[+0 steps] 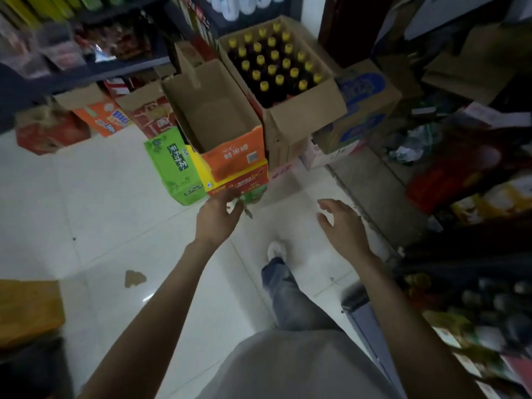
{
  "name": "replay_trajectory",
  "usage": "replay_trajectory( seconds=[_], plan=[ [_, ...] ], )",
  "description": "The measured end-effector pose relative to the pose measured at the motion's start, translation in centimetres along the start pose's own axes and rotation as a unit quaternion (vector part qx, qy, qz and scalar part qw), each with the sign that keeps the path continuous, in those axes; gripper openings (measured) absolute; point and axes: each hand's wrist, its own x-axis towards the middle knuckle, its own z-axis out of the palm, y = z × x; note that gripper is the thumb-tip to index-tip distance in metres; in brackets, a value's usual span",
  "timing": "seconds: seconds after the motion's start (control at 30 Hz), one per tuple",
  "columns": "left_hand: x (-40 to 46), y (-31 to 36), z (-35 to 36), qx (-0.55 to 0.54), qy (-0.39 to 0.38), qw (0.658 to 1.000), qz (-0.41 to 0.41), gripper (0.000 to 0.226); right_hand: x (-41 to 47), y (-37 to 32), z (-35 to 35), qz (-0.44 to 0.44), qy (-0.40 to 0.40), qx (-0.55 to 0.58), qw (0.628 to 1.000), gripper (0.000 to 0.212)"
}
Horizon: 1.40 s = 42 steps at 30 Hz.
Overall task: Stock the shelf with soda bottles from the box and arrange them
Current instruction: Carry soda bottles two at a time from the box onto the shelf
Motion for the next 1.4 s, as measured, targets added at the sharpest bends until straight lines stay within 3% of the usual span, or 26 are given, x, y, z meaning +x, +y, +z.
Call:
replay_trajectory(
  seconds=[0.43,0.67,0.8,0.97,1.1,1.2,1.3,1.4],
  plan=[
    [31.4,2.8,1.0,0.011,-0.032,0.999,-0.024,0.036,33.3,-2.9,-0.2,-0.019,0.020,0.024,0.999,0.035],
    [44.6,1.4,5.9,0.060,-0.079,0.995,0.024,0.047,46.4,-0.9,4.7,0.014,-0.011,0.003,1.000,0.047],
    [49.4,0.2,9.2,0.124,-0.132,0.978,0.103,0.051,51.9,0.3,8.3,0.019,-0.063,-0.063,0.996,0.061],
    [52.6,-0.5,11.1,0.204,-0.203,0.947,0.140,0.050,55.0,1.6,11.5,0.070,-0.129,-0.089,0.985,0.068],
    [53.7,-0.9,12.0,0.214,-0.208,0.943,0.144,0.045,55.4,2.0,12.6,0.109,-0.064,0.001,0.992,0.049],
    [53.5,-1.6,12.3,0.238,-0.164,0.942,0.171,0.051,55.6,1.8,12.6,0.120,-0.027,0.032,0.992,0.035],
    [53.1,-2.2,11.6,0.163,-0.117,0.956,0.216,0.048,54.8,1.1,11.9,0.134,0.000,0.025,0.991,0.035],
    [52.9,-1.5,9.4,0.044,-0.093,0.969,0.223,0.045,53.2,-0.5,9.9,0.145,0.087,0.056,0.984,0.035]
  ],
)
